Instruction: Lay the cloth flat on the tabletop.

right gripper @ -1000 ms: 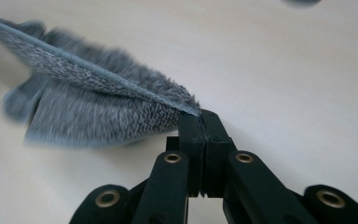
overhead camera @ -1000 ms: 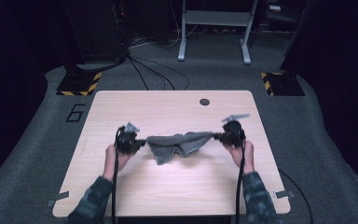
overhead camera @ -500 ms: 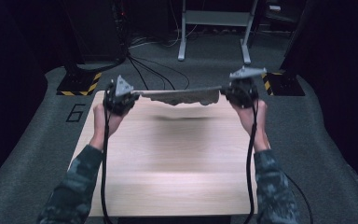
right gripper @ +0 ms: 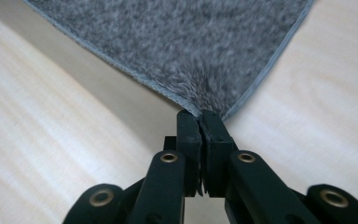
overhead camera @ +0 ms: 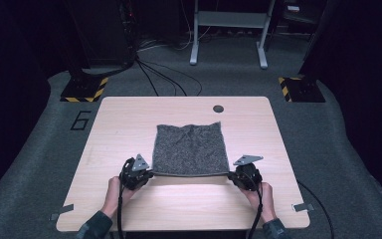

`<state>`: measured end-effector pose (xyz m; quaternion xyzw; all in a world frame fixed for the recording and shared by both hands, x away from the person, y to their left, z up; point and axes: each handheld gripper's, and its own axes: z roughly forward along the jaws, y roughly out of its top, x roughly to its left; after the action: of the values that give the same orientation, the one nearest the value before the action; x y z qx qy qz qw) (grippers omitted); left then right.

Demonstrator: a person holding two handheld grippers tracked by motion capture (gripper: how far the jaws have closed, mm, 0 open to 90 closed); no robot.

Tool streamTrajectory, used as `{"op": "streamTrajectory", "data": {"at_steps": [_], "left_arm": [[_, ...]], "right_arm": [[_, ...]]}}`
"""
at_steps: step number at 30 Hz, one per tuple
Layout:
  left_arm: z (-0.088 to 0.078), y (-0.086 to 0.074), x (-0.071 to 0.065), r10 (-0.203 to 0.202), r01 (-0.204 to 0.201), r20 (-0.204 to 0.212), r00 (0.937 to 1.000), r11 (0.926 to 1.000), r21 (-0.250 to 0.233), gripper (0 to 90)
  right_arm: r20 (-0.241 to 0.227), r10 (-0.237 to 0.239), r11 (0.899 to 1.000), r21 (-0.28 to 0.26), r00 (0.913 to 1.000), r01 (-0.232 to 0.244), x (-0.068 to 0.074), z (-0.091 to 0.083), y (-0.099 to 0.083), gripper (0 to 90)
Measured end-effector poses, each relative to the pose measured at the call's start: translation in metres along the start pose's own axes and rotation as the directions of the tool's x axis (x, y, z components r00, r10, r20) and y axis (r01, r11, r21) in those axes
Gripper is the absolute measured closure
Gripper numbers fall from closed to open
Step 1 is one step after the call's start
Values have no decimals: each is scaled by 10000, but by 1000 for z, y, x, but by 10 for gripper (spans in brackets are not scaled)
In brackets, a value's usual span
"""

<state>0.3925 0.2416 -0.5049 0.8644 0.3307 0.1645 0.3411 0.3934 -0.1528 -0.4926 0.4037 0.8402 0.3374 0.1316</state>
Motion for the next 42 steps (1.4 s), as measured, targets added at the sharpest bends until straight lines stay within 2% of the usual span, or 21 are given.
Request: {"op": "streamTrajectory", "data": {"at_steps": [3, 6, 7, 8, 9, 10, 11, 13, 15, 18, 21, 22, 23, 24, 26, 28, 30, 33, 34, 37, 42], "left_arm": [[-2, -9, -3, -237, 239, 219, 9995, 9997, -60, 797], [-9, -17, -4, -556, 549, 547, 9970, 9984, 138, 644], [-12, -20, -5, -680, 675, 450, 9967, 9977, 117, 576], [-12, -20, -5, -680, 675, 450, 9967, 9977, 117, 495], [-20, -23, -3, -852, 852, 14, 9964, 9963, -54, 385], [-20, -23, -3, -852, 852, 14, 9964, 9963, -54, 341], [-27, -23, 3, -1150, 1149, 7, 9934, 9921, -504, 290], [-30, -16, 12, -1436, 1415, -238, 9893, 9870, -765, 221], [-30, -7, 23, -1649, 1607, -318, 9858, 9813, -1058, 196], [-20, 10, 38, -2036, 1959, -394, 9783, 9695, -1475, 173], [-1, 23, 47, -2151, 2097, -395, 9758, 9716, -1092, 153], [-1, 23, 47, -2151, 2097, -395, 9758, 9716, -1092, 152], [8, 26, 49, -1980, 1935, -547, 9787, 9780, -782, 152], [20, 29, 49, -1836, 1819, -598, 9812, 9828, -319, 146], [27, 29, 47, -1848, 1834, -713, 9802, 9827, -262, 140], [38, 27, 47, -1928, 1941, -907, 9770, 9810, 55, 139], [41, 26, 46, -1982, 1995, -1042, 9746, 9799, 24, 135], [41, 23, 46, -1804, 1860, -1222, 9760, 9819, 359, 116], [42, 22, 46, -1914, 1953, -1262, 9734, 9805, 192, 105], [43, 19, 45, -1641, 1728, -1393, 9766, 9835, 528, 78], [42, 15, 43, -1753, 1821, -1369, 9749, 9825, 389, 65]], "right_arm": [[-192, 194, 9998, 46, 9996, -193, 5, -3, -9, 814], [-310, 197, 9997, 112, 9993, -194, 9, -9, -18, 667], [-336, 306, 9995, 81, 9990, -303, 8, -13, -20, 597], [-336, 306, 9995, 81, 9990, -303, 8, -13, -20, 597], [-215, 604, 9978, -248, 9979, -610, 3, -23, -23, 436], [-228, 772, 9964, -322, 9968, -779, 1, -26, -23, 380], [-171, 906, 9945, -504, 9957, -914, -4, -30, -21, 309], [-105, 1081, 9912, -751, 9941, -1086, -11, -33, -14, 237], [-41, 1148, 9883, -1005, 9934, -1146, -17, -31, -4, 193], [259, 943, 9905, -1026, 9952, -912, -24, -20, 15, 150], [304, 935, 9929, -766, 9952, -909, -29, 1, 31, 110], [304, 935, 9929, -766, 9952, -909, -29, 1, 31, 110], [336, 818, 9947, -650, 9961, -795, -31, 10, 36, 77], [883, 754, 9969, -287, 9932, -731, -31, 27, 42, 28], [1123, 820, 9966, -10, 9903, -824, -34, 39, 44, 0], [1163, 1035, 9946, -19, 9878, -1040, -39, 48, 43, 0], [1315, 1230, 9919, 144, 9836, -1260, -45, 56, 41, 0], [1364, 1190, 9916, 348, 9835, -1248, -47, 59, 37, 0], [1448, 1125, 9921, 385, 9830, -1192, -47, 59, 37, 0], [1641, 907, 9932, 576, 9823, -1013, -43, 60, 35, 0], [1469, 931, 9924, 662, 9848, -1037, -44, 61, 31, 0]]}}
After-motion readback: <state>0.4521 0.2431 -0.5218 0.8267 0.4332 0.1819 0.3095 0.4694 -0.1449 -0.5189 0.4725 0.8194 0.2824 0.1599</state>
